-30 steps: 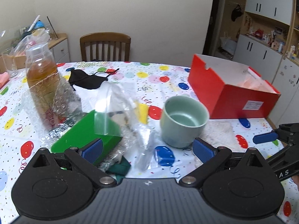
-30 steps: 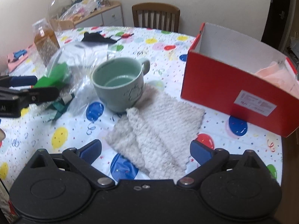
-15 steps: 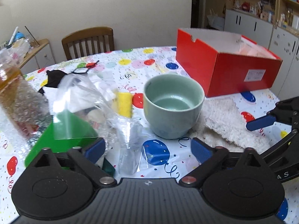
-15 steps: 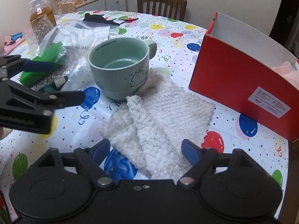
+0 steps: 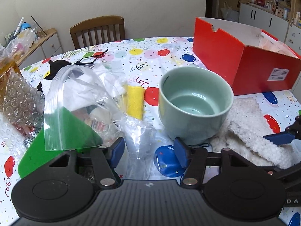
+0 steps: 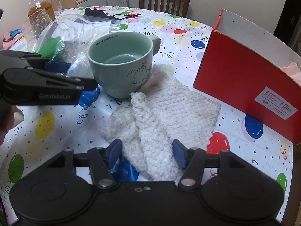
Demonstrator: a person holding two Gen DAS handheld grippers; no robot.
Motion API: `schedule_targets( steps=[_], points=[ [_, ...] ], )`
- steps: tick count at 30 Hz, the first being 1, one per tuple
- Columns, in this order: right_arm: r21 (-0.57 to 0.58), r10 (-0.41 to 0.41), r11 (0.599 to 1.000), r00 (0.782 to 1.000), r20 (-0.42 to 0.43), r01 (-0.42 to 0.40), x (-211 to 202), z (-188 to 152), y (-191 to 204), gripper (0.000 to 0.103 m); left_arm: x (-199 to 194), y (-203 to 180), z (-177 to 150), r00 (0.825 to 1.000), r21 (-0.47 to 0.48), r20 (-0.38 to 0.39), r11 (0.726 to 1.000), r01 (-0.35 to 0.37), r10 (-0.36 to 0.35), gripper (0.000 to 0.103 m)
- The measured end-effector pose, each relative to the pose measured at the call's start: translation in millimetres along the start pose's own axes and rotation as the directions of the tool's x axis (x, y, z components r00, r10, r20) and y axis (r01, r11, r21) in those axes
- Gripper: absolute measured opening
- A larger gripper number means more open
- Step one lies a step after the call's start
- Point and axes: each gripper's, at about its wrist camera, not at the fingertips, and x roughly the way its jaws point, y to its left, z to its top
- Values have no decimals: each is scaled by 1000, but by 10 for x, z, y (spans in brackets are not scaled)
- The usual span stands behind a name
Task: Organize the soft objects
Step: 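Grasp the white fuzzy cloth with the right gripper while the left grasps the clear zip bag, then lift the cloth with the right gripper while the left carries the zip bag to the box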
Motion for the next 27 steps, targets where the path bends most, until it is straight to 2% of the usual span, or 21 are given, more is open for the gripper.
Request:
schedule_targets(
  steps=[5, 7, 8, 11, 19, 27],
  points=[
    [-6, -6, 1000, 1000, 0, 6, 2, -9, 34, 47, 16, 31, 12, 1000, -7, -12, 1000, -17, 17, 34],
    [-4, -6, 1000, 1000, 3, 6, -6, -14, 49, 42, 12, 51, 8, 1000, -11, -16, 1000, -17, 17, 30],
    [5, -4, 1000, 1000, 5, 4, -10, -19, 47, 35, 3, 58, 4, 1000, -13, -14, 1000, -20, 19, 27],
    [38, -13, 999, 1000, 12, 13, -35, -29, 23, 16, -27, 76, -2, 1000, -9, -8, 1000, -20, 20, 27],
    [126, -33, 992, 996, 80, 23, -264, -73, -94, 12, -194, 119, 6, 1000, -7, 25, 1000, 2, -1, 25],
    [187, -57, 982, 983, 172, 25, -685, -66, -212, 12, -484, 138, 59, 998, -20, 60, 999, 30, -28, 25]
  ],
)
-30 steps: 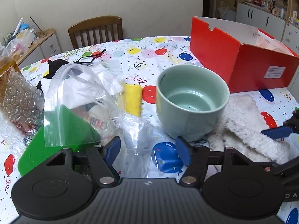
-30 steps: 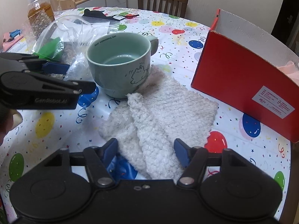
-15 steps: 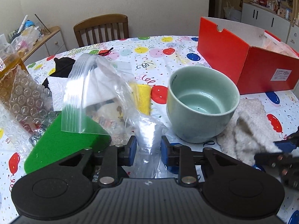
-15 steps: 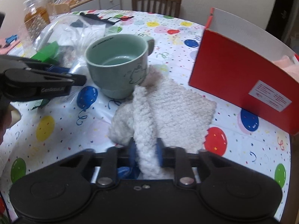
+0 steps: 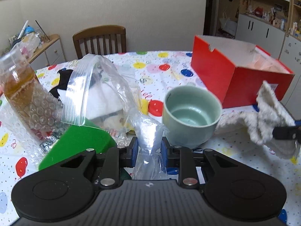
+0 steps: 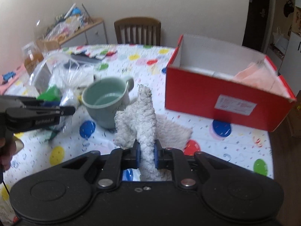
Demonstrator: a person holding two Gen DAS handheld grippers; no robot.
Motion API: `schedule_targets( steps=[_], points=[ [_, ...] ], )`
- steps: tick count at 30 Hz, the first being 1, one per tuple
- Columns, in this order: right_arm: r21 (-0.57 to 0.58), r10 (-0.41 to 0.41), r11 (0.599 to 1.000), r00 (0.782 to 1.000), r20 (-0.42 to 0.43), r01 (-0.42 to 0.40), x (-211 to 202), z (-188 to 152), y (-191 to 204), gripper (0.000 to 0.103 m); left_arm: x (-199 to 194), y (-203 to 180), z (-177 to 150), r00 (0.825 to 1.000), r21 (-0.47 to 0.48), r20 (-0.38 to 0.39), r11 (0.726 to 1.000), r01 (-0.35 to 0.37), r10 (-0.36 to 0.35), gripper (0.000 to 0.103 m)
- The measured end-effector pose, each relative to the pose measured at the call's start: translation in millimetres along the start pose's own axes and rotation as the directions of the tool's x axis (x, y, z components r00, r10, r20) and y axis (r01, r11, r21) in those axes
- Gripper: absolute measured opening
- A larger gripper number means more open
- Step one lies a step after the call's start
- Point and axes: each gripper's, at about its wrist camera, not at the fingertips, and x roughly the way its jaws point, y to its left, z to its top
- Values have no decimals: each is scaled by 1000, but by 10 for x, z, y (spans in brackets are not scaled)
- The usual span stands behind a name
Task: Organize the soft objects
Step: 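Lift the cloth with the right gripper while the left carries the zip bag to the box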
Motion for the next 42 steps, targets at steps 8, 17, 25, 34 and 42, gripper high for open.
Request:
schedule_targets(
  steps=[8, 17, 25, 34, 42],
  points=[
    [45, 4, 999, 996, 93, -8, -441, 156, -183, 12, -370, -26, 196, 998, 16, 39, 999, 47, -48, 25],
    [67, -14, 998, 983, 184, 2, -812, 394, -424, 12, -680, -186, 584, 987, 44, 93, 991, 129, -133, 25],
    [78, -59, 996, 964, 260, 40, -1024, 702, -725, 13, -715, -538, 967, 971, 97, 120, 976, 194, -205, 25],
    [87, -126, 991, 947, 295, 105, -1035, 961, -1061, 13, -533, -1042, 1317, 953, 187, 96, 945, 267, -288, 25],
    [102, -176, 983, 940, 292, 152, -865, 1074, -1361, 13, -184, -1474, 1565, 944, 204, 48, 928, 310, -326, 25]
  ],
)
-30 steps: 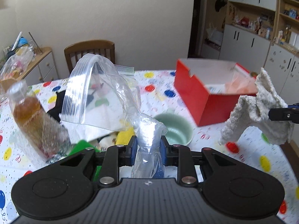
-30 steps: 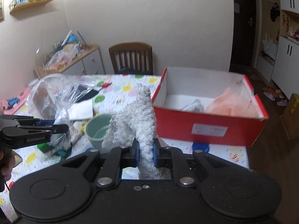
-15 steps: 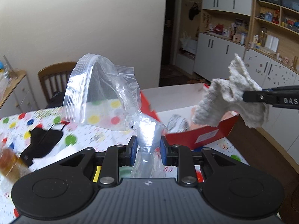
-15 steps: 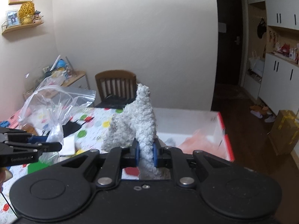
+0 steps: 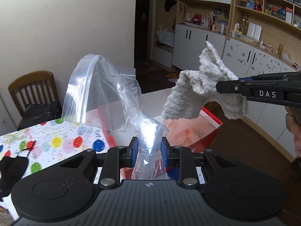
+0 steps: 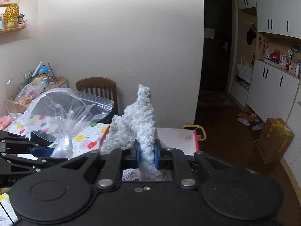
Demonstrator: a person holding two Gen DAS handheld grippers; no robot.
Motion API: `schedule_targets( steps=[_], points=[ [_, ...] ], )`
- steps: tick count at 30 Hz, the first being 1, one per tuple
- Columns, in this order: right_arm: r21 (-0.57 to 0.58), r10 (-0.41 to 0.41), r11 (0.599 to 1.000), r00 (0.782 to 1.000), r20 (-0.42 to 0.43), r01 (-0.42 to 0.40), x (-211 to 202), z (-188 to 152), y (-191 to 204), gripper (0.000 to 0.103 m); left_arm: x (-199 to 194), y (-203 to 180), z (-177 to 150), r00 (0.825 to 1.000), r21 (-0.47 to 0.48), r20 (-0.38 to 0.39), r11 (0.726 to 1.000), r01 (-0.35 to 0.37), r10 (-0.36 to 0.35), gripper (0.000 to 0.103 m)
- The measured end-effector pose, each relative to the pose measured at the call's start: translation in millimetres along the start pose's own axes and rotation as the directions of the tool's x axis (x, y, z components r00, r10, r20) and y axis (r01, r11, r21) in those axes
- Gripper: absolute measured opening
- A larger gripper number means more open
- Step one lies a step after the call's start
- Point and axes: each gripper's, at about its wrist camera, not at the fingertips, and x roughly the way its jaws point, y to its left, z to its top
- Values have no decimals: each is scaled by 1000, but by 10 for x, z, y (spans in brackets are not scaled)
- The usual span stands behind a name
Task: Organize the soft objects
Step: 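Lift the cloth with the right gripper while the left carries the zip bag to the box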
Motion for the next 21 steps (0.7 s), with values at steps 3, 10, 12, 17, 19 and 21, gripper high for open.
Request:
schedule_targets(
  steps=[3, 10, 12, 17, 19, 21],
  points=[
    [-12, -14, 1000, 1000, -8, 14, 106, 18, -82, 13, 195, -17, 64, 1000, -12, -21, 1000, 16, -17, 25],
    [-17, -39, 999, 999, -30, 38, 447, 63, -291, 13, 710, -68, 171, 996, -45, -92, 999, 10, -15, 25],
    [-26, -44, 999, 998, -33, 43, 549, 69, -333, 13, 852, -78, 193, 993, -60, -117, 998, 14, -21, 25],
    [-29, -51, 998, 997, -61, 49, 833, 67, -418, 13, 1224, -84, 195, 982, -106, -186, 994, 10, -30, 25],
    [-31, -52, 998, 996, -76, 49, 942, 53, -452, 13, 1344, -87, 199, 980, -113, -199, 994, 3, -26, 25],
    [-31, -57, 998, 994, -91, 54, 1053, 41, -479, 13, 1464, -81, 203, 977, -119, -212, 993, -8, -17, 25]
  ],
)
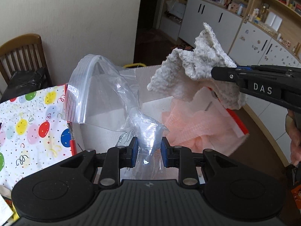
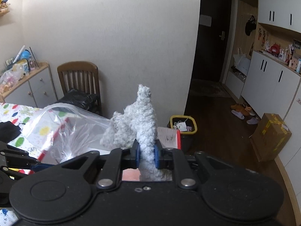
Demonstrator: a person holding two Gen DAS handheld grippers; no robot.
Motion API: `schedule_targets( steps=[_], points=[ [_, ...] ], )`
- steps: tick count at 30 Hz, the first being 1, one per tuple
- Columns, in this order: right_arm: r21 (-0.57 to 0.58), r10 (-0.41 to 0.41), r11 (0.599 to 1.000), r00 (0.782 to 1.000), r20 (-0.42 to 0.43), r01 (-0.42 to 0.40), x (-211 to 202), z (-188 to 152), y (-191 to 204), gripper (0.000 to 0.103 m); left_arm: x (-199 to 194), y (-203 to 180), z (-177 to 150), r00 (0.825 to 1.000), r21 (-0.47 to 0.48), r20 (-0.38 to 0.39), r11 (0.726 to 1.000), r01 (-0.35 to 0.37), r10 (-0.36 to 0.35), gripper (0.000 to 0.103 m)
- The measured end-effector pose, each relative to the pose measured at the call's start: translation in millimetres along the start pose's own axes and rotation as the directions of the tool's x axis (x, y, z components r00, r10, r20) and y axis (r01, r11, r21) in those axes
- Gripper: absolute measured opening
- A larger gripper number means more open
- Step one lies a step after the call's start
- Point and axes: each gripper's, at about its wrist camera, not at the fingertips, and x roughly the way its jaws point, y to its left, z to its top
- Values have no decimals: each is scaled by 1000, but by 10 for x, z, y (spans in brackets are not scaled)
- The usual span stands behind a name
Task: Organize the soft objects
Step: 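Lift the cloth with the right gripper while the left carries the zip bag to the box, then open both grippers to drop the cloth and zip bag into the box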
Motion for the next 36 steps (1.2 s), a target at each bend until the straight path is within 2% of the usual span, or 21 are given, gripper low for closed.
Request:
schedule_targets(
  steps=[7, 14, 19, 22, 24, 26, 28, 34, 36],
  points=[
    [-39, -32, 999, 997, -71, 29, 368, -89, 12, 14, 305, 60, 35, 997, -39, -72, 999, 2, -5, 25],
    [-68, -30, 997, 988, -151, 20, 603, -242, 59, 19, 451, 101, 39, 994, -47, -110, 999, 3, -8, 25],
    [-91, -15, 996, 984, -177, -1, 654, -303, 114, 23, 491, 97, 39, 992, -40, -126, 999, 9, -14, 25],
    [-95, -6, 995, 983, -181, -11, 657, -323, 124, 29, 499, 94, 50, 991, -39, -133, 999, 11, -16, 25],
    [-93, 3, 995, 982, -189, -21, 669, -325, 129, 35, 497, 97, 77, 992, -40, -127, 999, 8, -13, 25],
    [-91, 11, 995, 982, -189, -28, 661, -324, 125, 46, 500, 113, 89, 992, -43, -121, 999, 12, -17, 25],
    [-88, 16, 996, 983, -183, -32, 640, -316, 129, 51, 497, 113, 67, 992, -45, -120, 999, 16, -21, 25],
    [-89, 9, 996, 985, -172, -25, 583, -323, 114, 59, 423, 125, 33, 994, -49, -111, 999, 18, -23, 26],
    [-84, 6, 996, 986, -165, -20, 542, -330, 92, 60, 374, 133, 34, 995, -50, -100, 999, 14, -19, 30]
  ],
)
